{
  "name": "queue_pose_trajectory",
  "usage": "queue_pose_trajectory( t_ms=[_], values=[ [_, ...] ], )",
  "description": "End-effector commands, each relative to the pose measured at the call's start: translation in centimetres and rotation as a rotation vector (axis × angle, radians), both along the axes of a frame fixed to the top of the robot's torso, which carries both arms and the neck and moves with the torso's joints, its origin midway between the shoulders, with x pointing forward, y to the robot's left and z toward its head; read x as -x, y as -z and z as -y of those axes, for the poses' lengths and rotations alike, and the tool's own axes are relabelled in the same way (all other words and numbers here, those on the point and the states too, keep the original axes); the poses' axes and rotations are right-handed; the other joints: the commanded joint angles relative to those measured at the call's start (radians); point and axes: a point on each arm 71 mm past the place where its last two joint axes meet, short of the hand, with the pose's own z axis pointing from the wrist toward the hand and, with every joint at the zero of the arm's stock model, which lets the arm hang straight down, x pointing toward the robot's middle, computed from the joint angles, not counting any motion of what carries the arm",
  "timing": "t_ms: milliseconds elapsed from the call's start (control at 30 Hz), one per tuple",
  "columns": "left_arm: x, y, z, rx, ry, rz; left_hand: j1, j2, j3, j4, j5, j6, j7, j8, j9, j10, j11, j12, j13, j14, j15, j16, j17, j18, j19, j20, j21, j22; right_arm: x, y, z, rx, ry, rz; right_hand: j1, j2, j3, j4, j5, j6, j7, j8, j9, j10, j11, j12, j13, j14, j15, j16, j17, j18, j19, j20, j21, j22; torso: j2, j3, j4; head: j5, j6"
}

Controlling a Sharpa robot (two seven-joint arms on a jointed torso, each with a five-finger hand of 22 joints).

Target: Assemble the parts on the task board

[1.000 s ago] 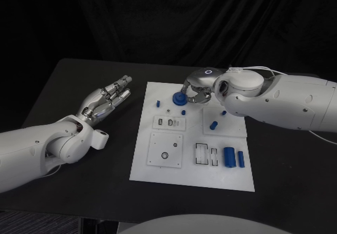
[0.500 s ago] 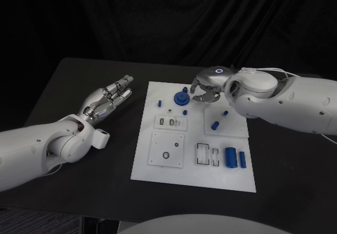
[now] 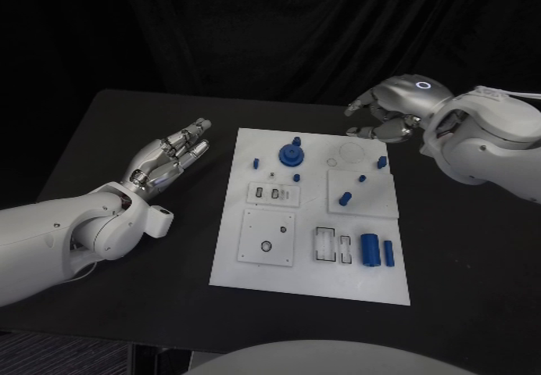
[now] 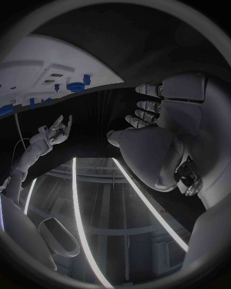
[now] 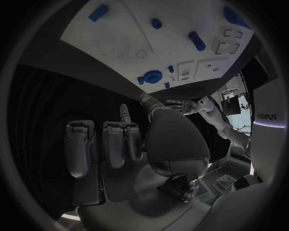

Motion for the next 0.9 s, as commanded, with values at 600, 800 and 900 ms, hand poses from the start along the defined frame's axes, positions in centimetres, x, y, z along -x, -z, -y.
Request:
queue_pose_trajectory(
  t_ms=[600, 800, 900],
  values=[
    [0.2, -1.1, 0.7, 0.086, 0.043, 0.146, 0.011, 0.000, 0.007, -0.002, 0.007, -0.001, -0.004, 0.001, 0.001, 0.001, 0.008, -0.003, 0.000, 0.002, 0.006, -0.004, -0.001, 0.005, -0.003, 0.007, -0.003, -0.001, 2.3, 3.0, 9.6, -0.069, 0.155, 0.010, 0.015, -0.036, -0.052, 0.105, -0.110, 0.007, -0.008, 0.002, -0.022, 0.103, -0.014, 0.003, 0.264, 0.105, -0.016, 0.003, 0.263, -0.014, 0.104, -0.015, 0.003, 0.261, 0.000, 0.0009, 0.0073, -0.021, 0.010],
    [0.2, -1.1, 0.7, 0.087, 0.045, 0.145, 0.012, 0.001, 0.008, -0.003, 0.007, -0.002, -0.005, 0.001, 0.000, 0.001, 0.009, -0.003, 0.000, 0.002, 0.007, -0.004, -0.001, 0.006, -0.003, 0.008, -0.003, -0.001, 2.2, 4.9, 9.9, -0.057, 0.169, -0.033, 0.033, -0.048, -0.062, 0.137, -0.135, 0.015, -0.004, 0.005, -0.025, 0.103, -0.011, 0.003, 0.264, 0.105, -0.014, 0.003, 0.263, -0.014, 0.104, -0.013, 0.002, 0.261, 0.000, -0.0001, 0.0037, -0.017, 0.009],
    [0.2, -1.1, 0.7, 0.087, 0.045, 0.145, 0.012, 0.001, 0.008, -0.003, 0.007, -0.002, -0.005, 0.001, 0.000, 0.001, 0.009, -0.003, 0.000, 0.002, 0.007, -0.004, -0.001, 0.006, -0.003, 0.008, -0.003, -0.001, 2.1, 5.4, 9.8, -0.052, 0.171, -0.047, 0.048, -0.053, -0.064, 0.147, -0.137, 0.025, -0.002, 0.009, -0.023, 0.103, -0.009, 0.003, 0.264, 0.105, -0.012, 0.003, 0.263, -0.014, 0.103, -0.012, 0.002, 0.260, 0.000, 0.0001, 0.0035, -0.017, 0.008]
  ],
)
